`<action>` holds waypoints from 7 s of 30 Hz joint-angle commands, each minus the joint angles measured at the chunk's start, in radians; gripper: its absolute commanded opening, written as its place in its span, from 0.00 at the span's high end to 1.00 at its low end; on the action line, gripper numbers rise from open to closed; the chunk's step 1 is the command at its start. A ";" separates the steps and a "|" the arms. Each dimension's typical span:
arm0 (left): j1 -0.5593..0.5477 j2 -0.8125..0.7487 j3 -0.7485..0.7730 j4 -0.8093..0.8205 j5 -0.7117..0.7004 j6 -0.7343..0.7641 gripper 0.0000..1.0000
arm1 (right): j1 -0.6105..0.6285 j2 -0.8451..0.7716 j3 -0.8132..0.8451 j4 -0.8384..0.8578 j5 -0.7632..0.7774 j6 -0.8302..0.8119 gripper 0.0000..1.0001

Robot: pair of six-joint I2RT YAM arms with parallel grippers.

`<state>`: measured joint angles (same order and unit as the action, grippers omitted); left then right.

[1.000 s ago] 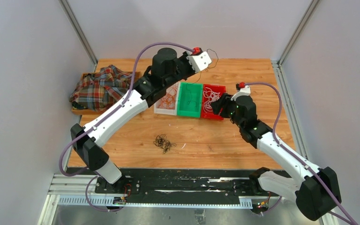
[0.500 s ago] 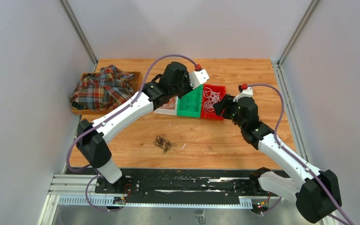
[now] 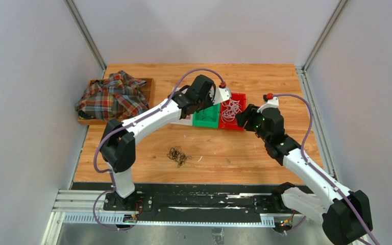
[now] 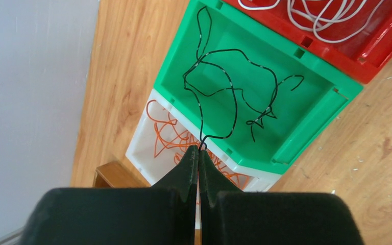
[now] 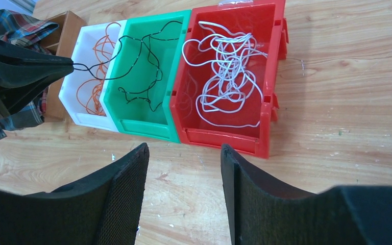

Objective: Untangle the cables

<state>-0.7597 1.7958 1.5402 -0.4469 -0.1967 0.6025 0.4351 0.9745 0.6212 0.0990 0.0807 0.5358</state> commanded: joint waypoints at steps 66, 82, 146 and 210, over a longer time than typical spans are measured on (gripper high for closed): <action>0.164 -0.334 -0.195 -0.665 0.545 0.309 0.02 | -0.101 0.019 0.086 -0.068 -0.203 -0.106 0.29; 0.165 -0.344 -0.573 -0.218 0.505 0.011 0.20 | -0.049 0.090 0.089 -0.155 -0.376 -0.017 0.27; 0.165 -0.549 -0.172 -0.535 0.690 -0.248 1.00 | 0.579 0.261 0.031 0.558 -0.103 -0.164 0.36; 0.164 -0.550 -0.089 -0.598 0.584 -0.252 0.55 | 0.476 0.334 -0.059 0.259 0.209 -0.031 0.49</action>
<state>-0.5972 1.2274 1.5368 -1.0977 0.4473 0.3283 0.9794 1.3998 0.4885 0.7300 0.2390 0.4416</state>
